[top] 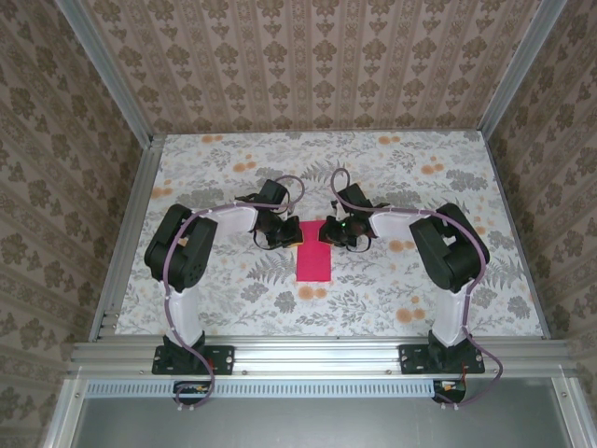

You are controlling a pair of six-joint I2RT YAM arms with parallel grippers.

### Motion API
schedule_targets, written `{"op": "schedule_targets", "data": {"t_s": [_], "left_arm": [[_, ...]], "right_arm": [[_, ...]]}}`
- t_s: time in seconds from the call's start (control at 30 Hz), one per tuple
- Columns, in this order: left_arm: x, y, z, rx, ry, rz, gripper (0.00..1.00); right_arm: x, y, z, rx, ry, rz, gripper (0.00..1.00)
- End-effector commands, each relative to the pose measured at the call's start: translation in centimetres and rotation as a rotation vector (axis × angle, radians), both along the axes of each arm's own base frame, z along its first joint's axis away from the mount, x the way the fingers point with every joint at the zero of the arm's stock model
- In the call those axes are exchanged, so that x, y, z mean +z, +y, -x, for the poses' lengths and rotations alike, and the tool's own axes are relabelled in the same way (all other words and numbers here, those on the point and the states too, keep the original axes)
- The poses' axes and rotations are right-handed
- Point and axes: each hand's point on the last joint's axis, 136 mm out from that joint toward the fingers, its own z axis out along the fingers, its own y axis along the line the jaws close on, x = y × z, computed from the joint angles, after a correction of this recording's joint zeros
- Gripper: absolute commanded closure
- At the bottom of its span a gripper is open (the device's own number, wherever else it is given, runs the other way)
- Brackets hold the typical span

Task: Fold a paper plane with a square sheet of paper (pick it up from the middle)
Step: First fold in half a square sheet of paper at the center of the table.

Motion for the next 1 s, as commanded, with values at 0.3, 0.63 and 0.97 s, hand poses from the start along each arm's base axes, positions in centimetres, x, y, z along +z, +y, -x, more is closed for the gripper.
{"op": "schedule_targets", "data": {"t_s": [0.3, 0.63, 0.97], "left_arm": [[-3.7, 2.5, 1.6, -0.004, 0.070, -0.142, 1.00], [-3.7, 2.7, 1.6, -0.009, 0.070, -0.158, 1.00], [-3.7, 3.0, 1.8, -0.010, 0.071, -0.174, 1.00]], "right_arm": [[2.3, 0.6, -1.7, -0.016, -0.027, -0.055, 0.84], [-0.4, -0.2, -3.9, -0.066, -0.008, -0.003, 0.84], [1.4, -0.2, -5.0, -0.079, -0.049, -0.031, 0.84]]}}
